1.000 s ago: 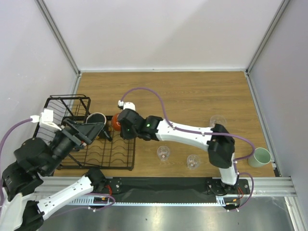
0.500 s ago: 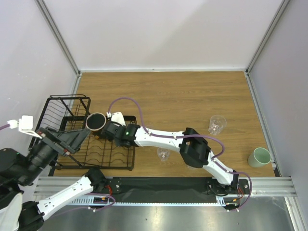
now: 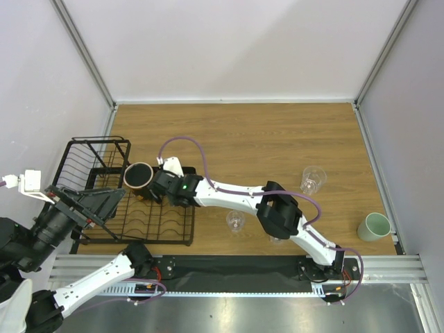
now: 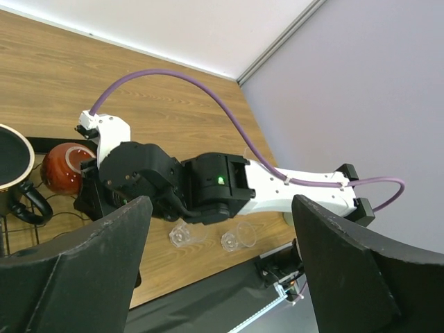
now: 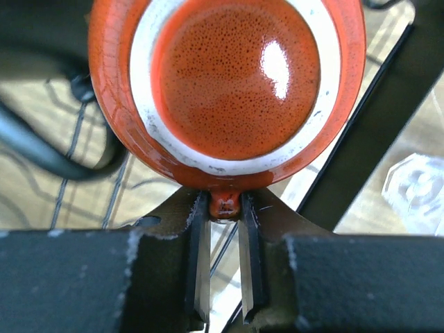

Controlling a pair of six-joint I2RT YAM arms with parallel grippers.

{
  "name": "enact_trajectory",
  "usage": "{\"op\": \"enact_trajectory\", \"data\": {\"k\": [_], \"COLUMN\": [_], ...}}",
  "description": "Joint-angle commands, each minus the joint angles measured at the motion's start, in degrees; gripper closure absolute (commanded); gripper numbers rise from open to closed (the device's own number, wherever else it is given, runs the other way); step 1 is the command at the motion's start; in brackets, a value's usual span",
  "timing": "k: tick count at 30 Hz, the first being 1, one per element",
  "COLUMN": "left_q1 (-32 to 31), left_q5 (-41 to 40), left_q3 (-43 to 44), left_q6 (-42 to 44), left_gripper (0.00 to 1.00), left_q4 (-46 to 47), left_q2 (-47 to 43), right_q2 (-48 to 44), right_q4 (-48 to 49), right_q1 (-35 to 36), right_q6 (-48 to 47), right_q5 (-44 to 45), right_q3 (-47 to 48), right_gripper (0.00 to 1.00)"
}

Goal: Load the cups into the dish rack

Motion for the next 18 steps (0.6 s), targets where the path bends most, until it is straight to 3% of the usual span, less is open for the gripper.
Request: {"op": "enact_trajectory", "data": {"k": [1,8,11,14,17,18], "left_q1": [0.26,0.17,0.26,0.26,0.17,0.26], "left_q5": [-0.53,-1.32,-1.85,-1.85,-1.94,-2.11], "left_q3": [0.97,2.38,2.64,2.29,1.94,1.94], "left_q6": [2.06,0.92,0.48,-0.13,-0.48,-0.57], "left_gripper": [0.11,0.10,0.10,0.10,0.10,0.10], "left_q4": [-0.85,-3.05,-3.67,-3.49,-3.32,-3.32], "left_q2": [1.63,2.07,1.81,1.46,1.37,1.37], "right_q2": [1.81,4.27,4.62,4.62,4.97,5.06], "right_q4": [2.31,1.87,1.52,0.99,0.20,-0.41], "right_q1": [-1.42,-2.30,-2.65,-2.74,-2.74,-2.74], "right_q6": [-2.16,-4.45,-4.54,-4.28,-3.40,-2.88], "right_q5": [1.81,1.81,0.85,-0.21,-1.52,-1.87], "right_q3": [3.70,4.67,4.76,4.85,5.46,5.64], "right_gripper": [1.00,0.99,0.93,0.84,0.68,0.59]}}
